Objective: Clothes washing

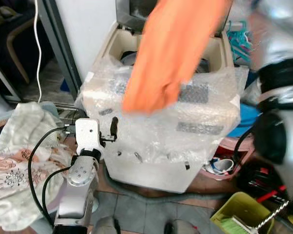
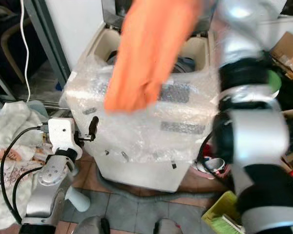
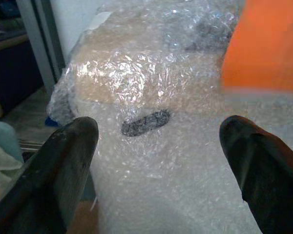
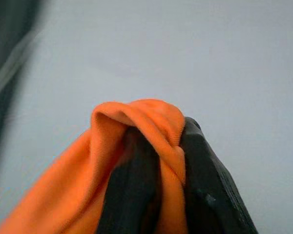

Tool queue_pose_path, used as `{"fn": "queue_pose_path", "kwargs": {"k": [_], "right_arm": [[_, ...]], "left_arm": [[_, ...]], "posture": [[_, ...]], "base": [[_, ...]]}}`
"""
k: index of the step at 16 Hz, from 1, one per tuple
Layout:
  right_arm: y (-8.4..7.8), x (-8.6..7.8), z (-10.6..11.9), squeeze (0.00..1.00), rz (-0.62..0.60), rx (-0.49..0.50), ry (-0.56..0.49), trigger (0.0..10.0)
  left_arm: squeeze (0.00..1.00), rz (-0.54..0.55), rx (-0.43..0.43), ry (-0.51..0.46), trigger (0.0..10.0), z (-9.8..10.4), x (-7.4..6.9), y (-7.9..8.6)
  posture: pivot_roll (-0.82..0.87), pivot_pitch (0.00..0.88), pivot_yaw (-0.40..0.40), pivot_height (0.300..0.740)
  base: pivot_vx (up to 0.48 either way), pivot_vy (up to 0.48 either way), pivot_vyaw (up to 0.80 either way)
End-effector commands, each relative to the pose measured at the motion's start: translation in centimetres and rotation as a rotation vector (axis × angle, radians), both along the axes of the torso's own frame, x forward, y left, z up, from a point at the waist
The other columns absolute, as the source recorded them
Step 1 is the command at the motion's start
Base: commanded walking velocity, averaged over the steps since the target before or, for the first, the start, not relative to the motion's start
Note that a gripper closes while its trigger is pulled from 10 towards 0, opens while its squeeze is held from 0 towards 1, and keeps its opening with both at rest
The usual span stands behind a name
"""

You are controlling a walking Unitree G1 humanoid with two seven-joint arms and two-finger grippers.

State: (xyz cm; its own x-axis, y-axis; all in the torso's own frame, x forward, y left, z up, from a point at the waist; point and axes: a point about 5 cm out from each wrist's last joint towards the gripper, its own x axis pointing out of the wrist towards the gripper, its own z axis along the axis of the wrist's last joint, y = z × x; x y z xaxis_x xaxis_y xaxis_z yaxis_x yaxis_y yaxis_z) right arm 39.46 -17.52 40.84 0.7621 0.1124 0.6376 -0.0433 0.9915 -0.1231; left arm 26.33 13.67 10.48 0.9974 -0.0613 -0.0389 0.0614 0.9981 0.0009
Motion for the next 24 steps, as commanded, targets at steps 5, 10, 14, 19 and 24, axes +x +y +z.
{"fn": "queue_pose_path", "kwargs": {"k": [5, 10, 14, 19, 24], "right_arm": [[4.1, 1.8, -9.5, 0.00, 0.209, -0.197, 0.298, 10.0], [4.4, 0.9, -13.6, 0.00, 0.290, -0.188, 0.364, 10.0], [3.5, -0.1, -13.7, 0.00, 0.284, -0.185, 0.311, 10.0], [3.6, -0.9, -12.7, 0.00, 0.320, -0.202, 0.255, 10.0], [0.5, 1.0, -6.7, 0.00, 0.117, -0.109, 0.229, 10.0]], "left_arm": [[0.00, 0.009, 0.004, 0.010, 10.0, 0.1, 0.2, -0.1], [0.00, -0.004, -0.008, -0.020, 10.0, 0.5, 0.1, -0.3], [0.00, 0.043, 0.004, -0.013, 10.0, 0.3, -0.4, 0.8], [0.00, 0.056, -0.018, 0.007, 10.0, 0.0, -0.3, 0.9], [0.00, 0.056, -0.017, 0.021, 10.0, -0.1, -0.2, 0.8]], "posture": [[-0.03, 0.039, -0.005, 0.740], [-0.03, 0.035, -0.005, 0.740], [-0.03, 0.037, -0.004, 0.740], [-0.03, 0.038, -0.001, 0.740], [-0.03, 0.036, 0.000, 0.740]], "base": [[0.000, 0.000, 0.00], [0.069, 0.000, 0.00], [0.436, 0.000, 0.19], [0.403, 0.000, 0.69], [0.000, 0.000, 0.35]]}}
